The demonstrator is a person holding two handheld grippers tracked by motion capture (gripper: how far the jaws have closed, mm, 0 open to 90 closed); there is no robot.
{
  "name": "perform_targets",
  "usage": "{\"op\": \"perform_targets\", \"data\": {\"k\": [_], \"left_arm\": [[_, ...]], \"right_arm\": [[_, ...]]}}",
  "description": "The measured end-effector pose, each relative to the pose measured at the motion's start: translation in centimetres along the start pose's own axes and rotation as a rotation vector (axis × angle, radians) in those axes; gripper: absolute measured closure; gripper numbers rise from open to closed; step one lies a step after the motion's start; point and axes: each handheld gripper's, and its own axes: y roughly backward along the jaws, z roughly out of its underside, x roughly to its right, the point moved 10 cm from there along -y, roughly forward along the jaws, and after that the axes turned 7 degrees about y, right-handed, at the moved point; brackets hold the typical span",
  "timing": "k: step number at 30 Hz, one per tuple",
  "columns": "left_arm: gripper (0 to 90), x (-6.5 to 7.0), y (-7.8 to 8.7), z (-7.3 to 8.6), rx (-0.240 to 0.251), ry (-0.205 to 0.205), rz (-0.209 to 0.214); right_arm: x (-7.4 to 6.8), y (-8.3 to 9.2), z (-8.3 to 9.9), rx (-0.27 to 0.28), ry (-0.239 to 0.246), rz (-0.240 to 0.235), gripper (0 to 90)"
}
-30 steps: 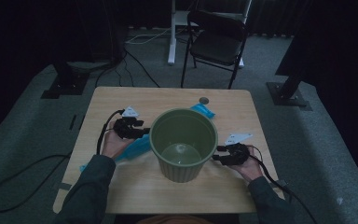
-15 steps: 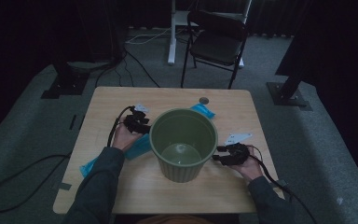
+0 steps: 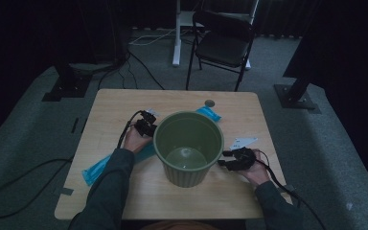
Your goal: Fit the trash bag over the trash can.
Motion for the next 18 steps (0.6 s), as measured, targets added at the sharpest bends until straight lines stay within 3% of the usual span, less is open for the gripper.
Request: {"op": "perform_targets", "data": {"k": [2,5,9,10,11,12,13,14,15,16,18], "left_arm": [[42.8,0.2,-0.6,0.2,-0.019,0.009,0.008],[42.8,0.3,-0.8,0.1,-0.009,0.001,-0.004],[44.8,0.7,-0.9,0.3,-0.024,-0.081,-0.074],[51.8,0.8,-0.9,0.4,-0.029,-0.101,-0.093],[51.8,1.0,-0.8,0.5,-0.033,-0.105,-0.089],[60.3,1.1,-0.7,0.6,-0.036,-0.105,-0.087],[60.3,1.3,-0.7,0.6,-0.039,-0.110,-0.084],[70.0,1.5,-0.6,0.7,-0.039,-0.114,-0.077],[70.0,1.6,-0.6,0.8,-0.045,-0.121,-0.072],[81.6,1.7,-0.5,1.0,-0.047,-0.123,-0.059],[84.6,1.8,-0.4,1.2,-0.049,-0.110,-0.031]], "right_arm": [[0.0,0.0,0.0,-0.001,0.002,0.001,50.4],[0.0,0.0,0.1,-0.001,0.001,0.002,50.4],[0.0,0.0,0.1,-0.004,0.002,0.004,50.4],[0.0,0.0,0.1,-0.005,0.002,0.004,50.4],[0.0,0.0,0.1,-0.005,0.002,0.004,50.4],[0.0,0.0,0.1,-0.006,0.002,0.004,50.4],[0.0,0.0,0.1,-0.009,0.003,0.004,50.4],[-0.1,-0.1,0.2,-0.013,0.004,0.005,50.4],[-0.1,-0.1,0.2,-0.013,0.004,0.005,50.4],[-0.1,-0.1,0.2,-0.017,0.005,0.005,50.4],[-0.1,-0.1,0.2,-0.018,0.005,0.005,50.4]]}}
